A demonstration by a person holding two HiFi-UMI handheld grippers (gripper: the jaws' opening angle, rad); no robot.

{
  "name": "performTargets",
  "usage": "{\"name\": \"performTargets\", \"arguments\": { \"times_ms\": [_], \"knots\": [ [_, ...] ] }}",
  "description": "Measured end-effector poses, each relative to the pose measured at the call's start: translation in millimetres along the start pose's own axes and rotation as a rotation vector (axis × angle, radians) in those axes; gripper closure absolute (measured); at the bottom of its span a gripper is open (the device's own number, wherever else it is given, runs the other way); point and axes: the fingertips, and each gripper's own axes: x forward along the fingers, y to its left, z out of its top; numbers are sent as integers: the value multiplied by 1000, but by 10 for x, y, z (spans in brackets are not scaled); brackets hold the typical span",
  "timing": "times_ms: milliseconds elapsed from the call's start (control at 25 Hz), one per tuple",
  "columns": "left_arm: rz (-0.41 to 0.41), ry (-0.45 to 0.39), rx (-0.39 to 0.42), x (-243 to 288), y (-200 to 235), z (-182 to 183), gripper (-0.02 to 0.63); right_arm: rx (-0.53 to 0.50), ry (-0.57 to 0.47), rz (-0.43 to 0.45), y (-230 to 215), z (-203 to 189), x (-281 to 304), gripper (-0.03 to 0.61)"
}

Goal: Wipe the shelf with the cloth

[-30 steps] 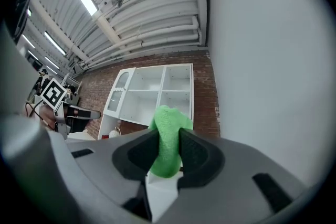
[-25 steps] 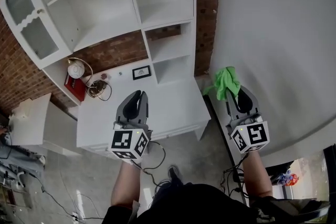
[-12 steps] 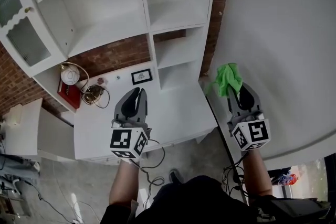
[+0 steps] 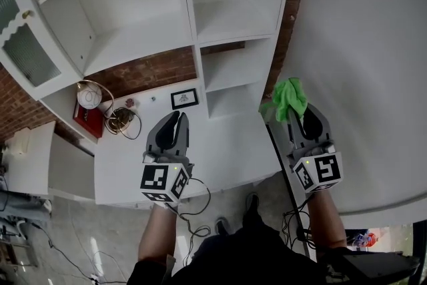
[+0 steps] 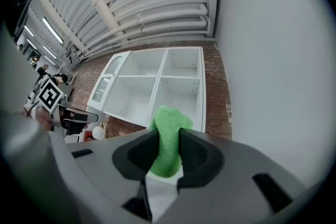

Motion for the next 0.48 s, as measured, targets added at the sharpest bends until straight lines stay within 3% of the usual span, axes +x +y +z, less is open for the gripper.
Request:
{"name": "performTargets", "arguments": {
  "times_ms": [480],
  "knots": [
    [114,-13,41,887,-110,121,568,19,-99,209,-477,-94,1025,479]
  ]
}}
